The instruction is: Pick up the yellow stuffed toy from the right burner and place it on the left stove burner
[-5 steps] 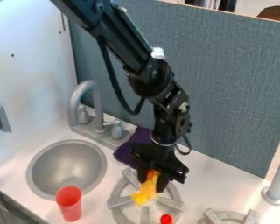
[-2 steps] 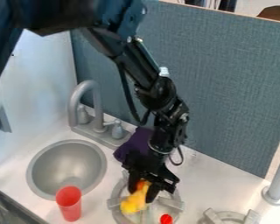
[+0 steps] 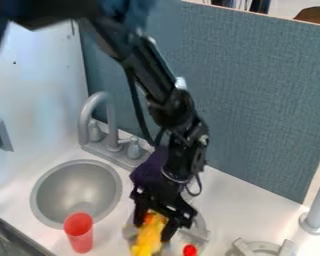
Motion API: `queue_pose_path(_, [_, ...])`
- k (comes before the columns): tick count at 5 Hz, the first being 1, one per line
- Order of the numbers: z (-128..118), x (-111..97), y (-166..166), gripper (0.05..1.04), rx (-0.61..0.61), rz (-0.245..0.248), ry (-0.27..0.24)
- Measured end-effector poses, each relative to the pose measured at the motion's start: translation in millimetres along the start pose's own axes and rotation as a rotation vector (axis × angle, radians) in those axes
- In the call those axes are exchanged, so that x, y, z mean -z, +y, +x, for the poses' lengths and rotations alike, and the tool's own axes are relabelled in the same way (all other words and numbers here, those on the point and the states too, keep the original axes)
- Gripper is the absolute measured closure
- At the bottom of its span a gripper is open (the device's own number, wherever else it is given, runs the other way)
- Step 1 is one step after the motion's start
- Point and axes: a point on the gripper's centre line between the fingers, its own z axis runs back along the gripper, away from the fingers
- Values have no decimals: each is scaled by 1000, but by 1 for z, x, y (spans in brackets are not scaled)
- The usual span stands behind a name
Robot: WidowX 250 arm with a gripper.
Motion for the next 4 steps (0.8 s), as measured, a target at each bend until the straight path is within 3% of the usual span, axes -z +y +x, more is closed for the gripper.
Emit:
queue_pose_path(1, [-8, -39, 8, 73, 2, -79, -149])
queue_pose_path(2, [-11, -48, 18, 79, -22, -118, -205])
queue_pose_path(3, [-17, -56, 25, 80, -12, -93, -209])
queue_pose_path(4, [-50, -85, 8, 82, 143, -137, -277])
